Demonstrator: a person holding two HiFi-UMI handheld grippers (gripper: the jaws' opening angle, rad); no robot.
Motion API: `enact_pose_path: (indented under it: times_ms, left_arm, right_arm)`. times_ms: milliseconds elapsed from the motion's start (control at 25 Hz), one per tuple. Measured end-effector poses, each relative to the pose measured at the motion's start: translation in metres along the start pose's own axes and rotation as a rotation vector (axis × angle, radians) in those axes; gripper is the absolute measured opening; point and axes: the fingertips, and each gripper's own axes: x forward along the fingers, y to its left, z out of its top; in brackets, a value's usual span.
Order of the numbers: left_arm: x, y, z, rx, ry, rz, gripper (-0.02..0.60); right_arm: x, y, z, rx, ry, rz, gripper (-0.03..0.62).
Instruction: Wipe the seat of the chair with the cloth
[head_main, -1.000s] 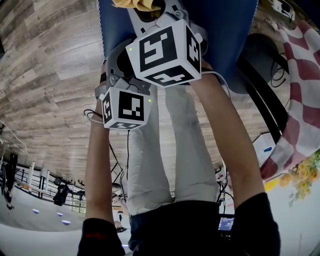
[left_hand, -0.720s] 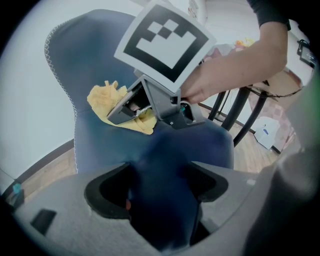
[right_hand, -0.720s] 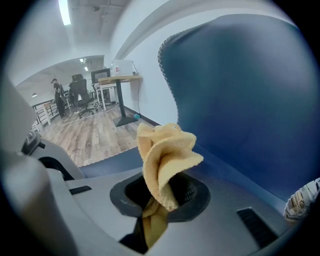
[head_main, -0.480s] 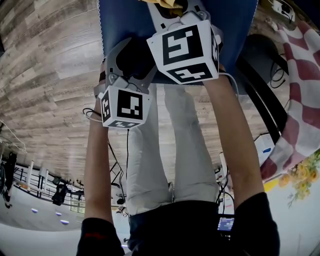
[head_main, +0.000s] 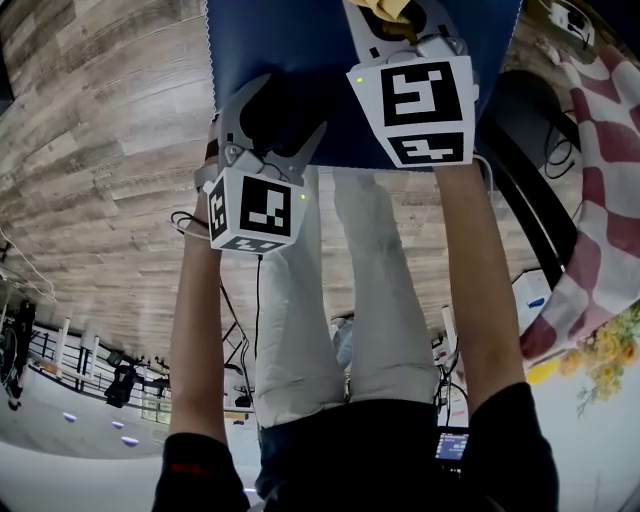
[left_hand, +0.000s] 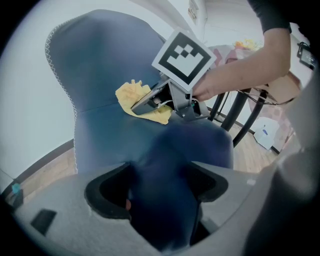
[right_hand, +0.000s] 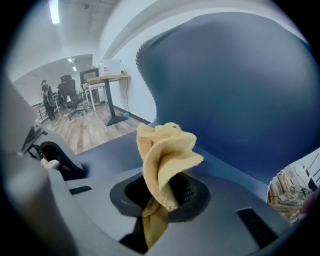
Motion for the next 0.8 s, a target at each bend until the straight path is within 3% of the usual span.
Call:
enact_pose_path:
  times_ms: [800]
  left_arm:
    - [0.0,0.0,0.001,0.002,-0.004,0.002,0.348]
  right_arm:
    - [-0.035,-0.057,-0.038,0.037,0.022,-0.075,0.055]
